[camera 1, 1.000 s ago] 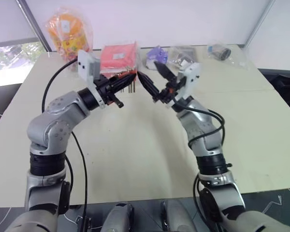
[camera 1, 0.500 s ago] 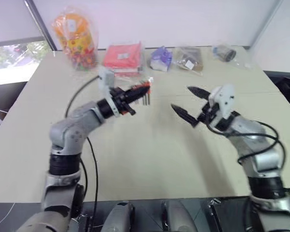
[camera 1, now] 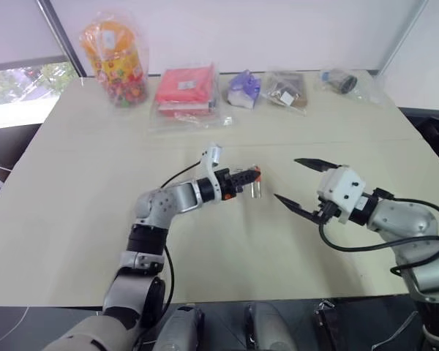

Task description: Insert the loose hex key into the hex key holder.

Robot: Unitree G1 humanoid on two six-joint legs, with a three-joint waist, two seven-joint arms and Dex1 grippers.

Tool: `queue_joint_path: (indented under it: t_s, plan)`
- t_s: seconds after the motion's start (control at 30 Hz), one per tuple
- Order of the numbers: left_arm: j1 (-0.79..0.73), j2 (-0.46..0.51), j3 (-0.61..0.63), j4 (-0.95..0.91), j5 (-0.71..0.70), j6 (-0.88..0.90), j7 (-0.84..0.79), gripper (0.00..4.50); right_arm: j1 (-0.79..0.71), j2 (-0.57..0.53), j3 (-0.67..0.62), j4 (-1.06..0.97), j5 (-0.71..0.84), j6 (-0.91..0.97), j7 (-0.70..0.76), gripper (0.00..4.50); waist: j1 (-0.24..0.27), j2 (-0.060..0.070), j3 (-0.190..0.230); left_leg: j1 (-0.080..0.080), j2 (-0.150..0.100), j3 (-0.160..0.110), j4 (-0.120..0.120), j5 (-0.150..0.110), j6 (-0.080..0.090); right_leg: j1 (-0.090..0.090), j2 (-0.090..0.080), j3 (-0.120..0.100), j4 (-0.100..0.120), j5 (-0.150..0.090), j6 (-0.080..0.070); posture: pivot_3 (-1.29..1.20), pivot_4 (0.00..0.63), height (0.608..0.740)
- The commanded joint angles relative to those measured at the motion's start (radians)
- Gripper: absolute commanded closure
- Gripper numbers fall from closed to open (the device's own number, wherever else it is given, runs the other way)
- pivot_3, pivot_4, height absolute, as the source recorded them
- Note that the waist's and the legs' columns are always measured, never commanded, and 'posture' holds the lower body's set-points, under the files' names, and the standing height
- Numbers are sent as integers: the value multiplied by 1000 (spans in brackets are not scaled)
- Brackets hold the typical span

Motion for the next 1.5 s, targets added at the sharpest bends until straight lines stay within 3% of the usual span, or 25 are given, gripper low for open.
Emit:
queue_joint_path:
  t_s: [0.03,0.1,0.2,0.4,0.87,1.03,1.2,1.3,1.5]
  plan:
    - [-32,-23,49,74,9,-6,31,4500,9,12,-31,-55,-12,-3,-34,63,0,0,0,0,0,0,0,0,0,0,0,0,0,0,0,0,150,740]
    - [-38,-33,59,110,20,-10,40,4500,11,19,-29,-62,-19,-1,-47,63,0,0,0,0,0,0,0,0,0,0,0,0,0,0,0,0,150,740]
    - [-36,-53,77,143,26,-2,58,3224,9,27,-24,-63,-28,-2,-57,0,1,0,0,0,0,0,0,0,0,0,0,0,0,0,0,0,150,740]
    - [0,-69,96,146,34,24,96,170,-16,38,-9,-47,-38,-7,-60,0,2,0,0,0,0,0,0,0,0,1,0,0,0,0,0,0,150,740]
    - [45,102,-95,-139,235,104,170,74,-109,48,39,57,-53,-67,-16,0,-4,0,-1,3,0,0,-1,0,0,3,0,1,0,0,0,0,150,740]
    - [56,234,-244,-228,352,-59,51,74,-136,57,55,89,-60,-93,-5,0,-7,1,-1,5,1,1,-2,0,0,2,0,1,1,0,0,0,150,740]
    - [32,293,-260,-279,433,-337,-83,74,-162,46,64,139,-54,-112,31,0,7,0,-1,3,0,1,-1,0,0,2,-1,1,0,0,0,0,150,740]
    - [-11,327,-249,-282,460,-391,-134,74,-180,41,69,169,-57,-126,56,0,20,0,-1,1,0,0,0,0,0,2,-1,0,-2,0,0,0,150,740]
    - [6,489,-251,-392,439,-386,-338,74,-177,-6,72,169,-32,-93,140,0,13,0,-1,1,0,1,-1,0,0,1,-1,0,-2,0,0,0,150,740]
